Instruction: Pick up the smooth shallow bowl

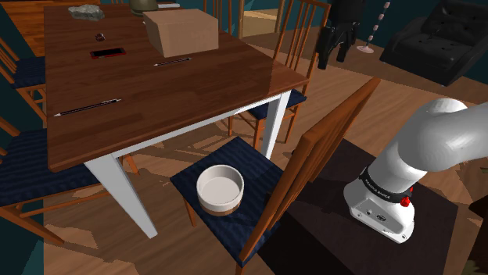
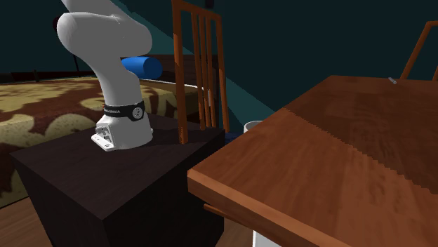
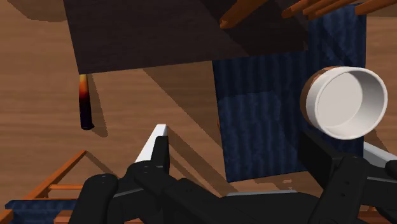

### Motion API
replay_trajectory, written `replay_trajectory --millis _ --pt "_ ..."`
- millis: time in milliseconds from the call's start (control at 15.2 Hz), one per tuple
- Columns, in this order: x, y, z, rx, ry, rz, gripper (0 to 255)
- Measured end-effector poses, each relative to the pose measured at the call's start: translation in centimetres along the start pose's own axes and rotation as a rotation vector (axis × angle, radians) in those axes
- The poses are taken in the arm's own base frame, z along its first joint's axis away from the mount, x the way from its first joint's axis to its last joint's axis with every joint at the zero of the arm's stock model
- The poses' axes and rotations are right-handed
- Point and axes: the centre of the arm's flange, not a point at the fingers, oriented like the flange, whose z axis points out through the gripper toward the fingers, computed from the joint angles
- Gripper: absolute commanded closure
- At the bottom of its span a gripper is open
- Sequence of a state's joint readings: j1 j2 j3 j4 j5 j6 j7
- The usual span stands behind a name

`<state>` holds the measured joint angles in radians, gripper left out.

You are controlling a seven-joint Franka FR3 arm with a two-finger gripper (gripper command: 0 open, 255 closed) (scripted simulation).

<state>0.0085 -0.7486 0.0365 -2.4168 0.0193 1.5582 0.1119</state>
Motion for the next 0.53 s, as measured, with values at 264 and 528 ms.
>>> replay_trajectory --millis 264,528 --pt "0.6 -1.6 2.2 0.001 0.0 -0.001 0" --pt "1.6 -4.5 6.3 0.004 0.003 -0.003 0"
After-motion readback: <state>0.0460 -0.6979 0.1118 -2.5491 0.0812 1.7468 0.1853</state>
